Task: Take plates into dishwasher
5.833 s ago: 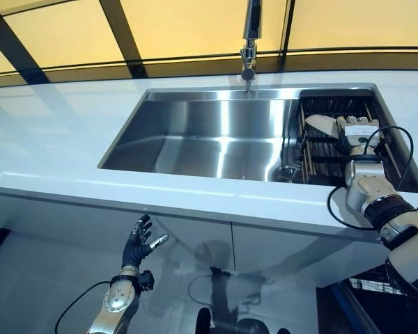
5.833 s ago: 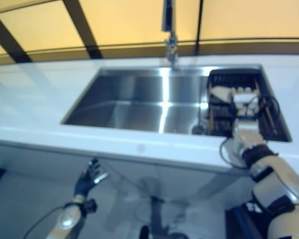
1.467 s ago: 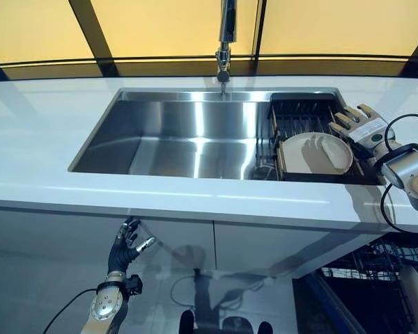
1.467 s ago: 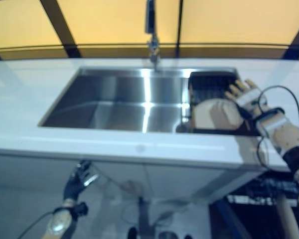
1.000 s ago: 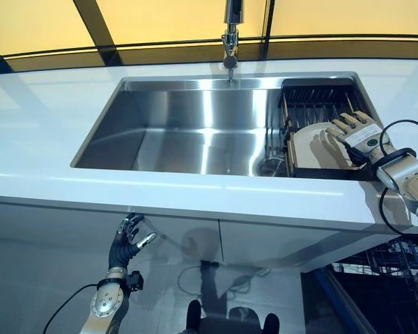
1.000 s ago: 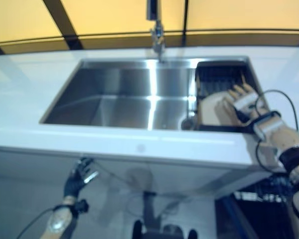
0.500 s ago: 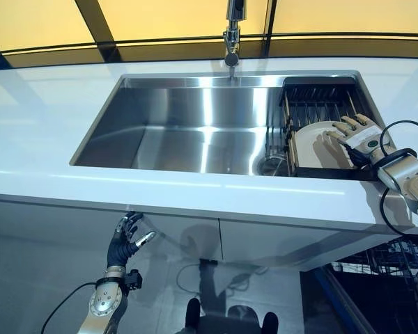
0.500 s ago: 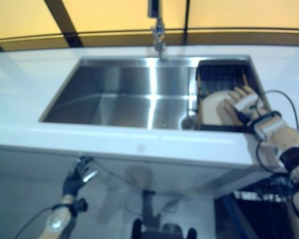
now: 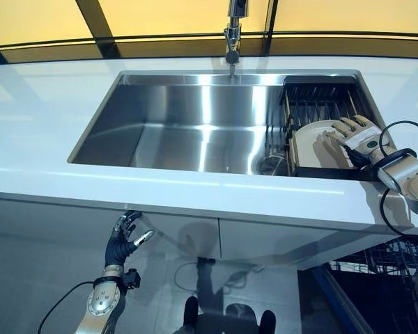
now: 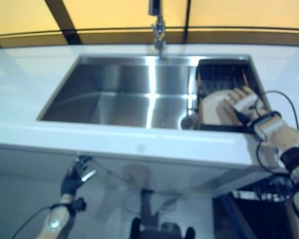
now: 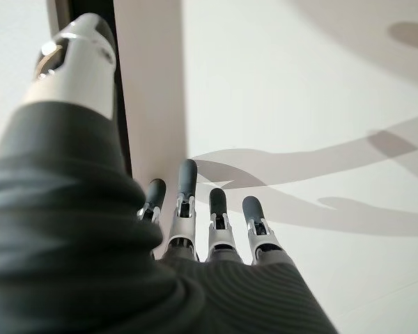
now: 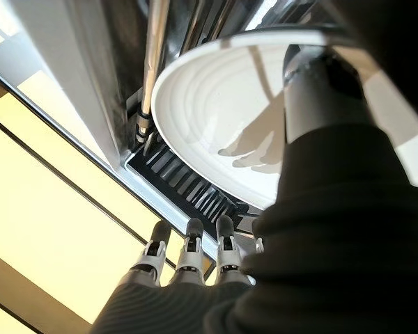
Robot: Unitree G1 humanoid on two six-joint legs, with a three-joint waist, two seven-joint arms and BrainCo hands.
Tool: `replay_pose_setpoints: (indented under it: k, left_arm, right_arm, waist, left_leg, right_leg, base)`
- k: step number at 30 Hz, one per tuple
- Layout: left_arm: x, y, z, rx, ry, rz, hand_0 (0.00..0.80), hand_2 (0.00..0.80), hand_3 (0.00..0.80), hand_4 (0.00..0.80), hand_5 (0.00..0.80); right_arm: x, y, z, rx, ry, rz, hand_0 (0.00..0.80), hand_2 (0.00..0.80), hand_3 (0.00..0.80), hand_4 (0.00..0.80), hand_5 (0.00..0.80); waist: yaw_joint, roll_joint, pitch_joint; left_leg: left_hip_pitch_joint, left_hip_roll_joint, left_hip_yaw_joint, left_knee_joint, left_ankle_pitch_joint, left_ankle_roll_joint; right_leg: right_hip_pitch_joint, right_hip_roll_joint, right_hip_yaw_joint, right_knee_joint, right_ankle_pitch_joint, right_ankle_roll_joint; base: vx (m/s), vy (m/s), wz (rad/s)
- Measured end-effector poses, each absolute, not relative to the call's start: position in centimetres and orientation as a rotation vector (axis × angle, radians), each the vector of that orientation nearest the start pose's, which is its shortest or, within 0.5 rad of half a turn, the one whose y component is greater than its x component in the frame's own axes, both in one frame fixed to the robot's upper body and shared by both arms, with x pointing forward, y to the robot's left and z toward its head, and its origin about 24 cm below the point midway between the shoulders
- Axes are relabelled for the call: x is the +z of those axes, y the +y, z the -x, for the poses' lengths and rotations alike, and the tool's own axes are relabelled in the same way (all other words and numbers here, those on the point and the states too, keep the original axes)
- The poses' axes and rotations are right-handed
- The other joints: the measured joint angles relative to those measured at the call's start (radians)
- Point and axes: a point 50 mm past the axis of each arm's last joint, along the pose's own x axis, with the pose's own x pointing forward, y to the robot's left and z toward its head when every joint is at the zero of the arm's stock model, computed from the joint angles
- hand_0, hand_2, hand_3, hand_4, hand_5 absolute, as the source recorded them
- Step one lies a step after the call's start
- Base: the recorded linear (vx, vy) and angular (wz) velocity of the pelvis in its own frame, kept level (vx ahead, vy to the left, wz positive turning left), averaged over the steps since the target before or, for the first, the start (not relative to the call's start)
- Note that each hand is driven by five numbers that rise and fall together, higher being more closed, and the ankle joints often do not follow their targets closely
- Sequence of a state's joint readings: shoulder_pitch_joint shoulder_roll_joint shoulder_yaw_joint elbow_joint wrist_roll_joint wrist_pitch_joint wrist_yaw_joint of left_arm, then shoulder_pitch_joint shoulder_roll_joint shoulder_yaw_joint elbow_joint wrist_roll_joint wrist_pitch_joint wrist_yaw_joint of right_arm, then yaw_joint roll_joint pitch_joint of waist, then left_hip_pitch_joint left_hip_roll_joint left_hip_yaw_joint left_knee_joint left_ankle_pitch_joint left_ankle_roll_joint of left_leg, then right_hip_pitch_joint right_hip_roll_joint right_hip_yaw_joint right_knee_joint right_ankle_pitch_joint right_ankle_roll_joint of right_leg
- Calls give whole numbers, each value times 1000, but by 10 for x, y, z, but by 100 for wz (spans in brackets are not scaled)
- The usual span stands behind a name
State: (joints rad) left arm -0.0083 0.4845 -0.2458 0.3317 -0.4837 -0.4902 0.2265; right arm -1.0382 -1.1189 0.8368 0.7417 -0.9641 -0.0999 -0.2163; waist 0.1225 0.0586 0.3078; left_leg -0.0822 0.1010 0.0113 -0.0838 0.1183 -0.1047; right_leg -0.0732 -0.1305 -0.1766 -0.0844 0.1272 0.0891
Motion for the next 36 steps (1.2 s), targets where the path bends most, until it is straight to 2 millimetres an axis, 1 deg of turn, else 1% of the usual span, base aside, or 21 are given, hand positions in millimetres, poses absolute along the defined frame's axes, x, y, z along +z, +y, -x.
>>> replay_pose_setpoints:
  k: [10, 19, 25, 30, 36]
  left_arm:
    - [25, 234, -241, 163, -108, -13, 0, 0, 0, 0, 0]
    - [25, 234, -241, 162, -102, -15, 0, 0, 0, 0, 0]
    - [24, 235, -240, 168, -102, -15, 0, 0, 0, 0, 0]
    - [25, 237, -240, 175, -101, -15, 0, 0, 0, 0, 0]
    - [24, 237, -240, 175, -96, -16, 0, 0, 0, 0, 0]
  right_arm:
    - [234, -310, -360, -80, -166, 2350, 0, 0, 0, 0, 0]
    - [243, -316, -356, -106, -159, 2370, 0, 0, 0, 0, 0]
    - [250, -327, -350, -132, -122, 2392, 0, 0, 0, 0, 0]
    - [253, -326, -351, -137, -131, 2404, 0, 0, 0, 0, 0]
    - [251, -325, -351, -116, -136, 2409, 0, 0, 0, 0, 0]
  waist:
    - [-1, -20, 12]
    - [-3, -22, 12]
    - [-8, -24, 11]
    - [-10, -25, 10]
    - [-11, -27, 9]
  left_leg:
    - [4, 1, 2, 0, 0, 0]
    - [19, 1, 3, 0, -1, -1]
    - [20, 2, 3, 1, -1, 0]
    - [21, 2, 4, 1, 0, 0]
    - [29, 2, 4, 1, 0, 0]
  right_leg:
    - [2, 1, 2, 0, 1, 0]
    - [17, 1, 3, 0, 1, 0]
    - [18, 2, 3, 0, 1, -1]
    - [19, 2, 3, 0, 2, -1]
    - [26, 1, 3, 0, 1, -1]
  base:
    - [0, 0, 0]
    - [0, 0, 0]
    - [0, 0, 0]
    - [0, 0, 0]
    - [0, 0, 0]
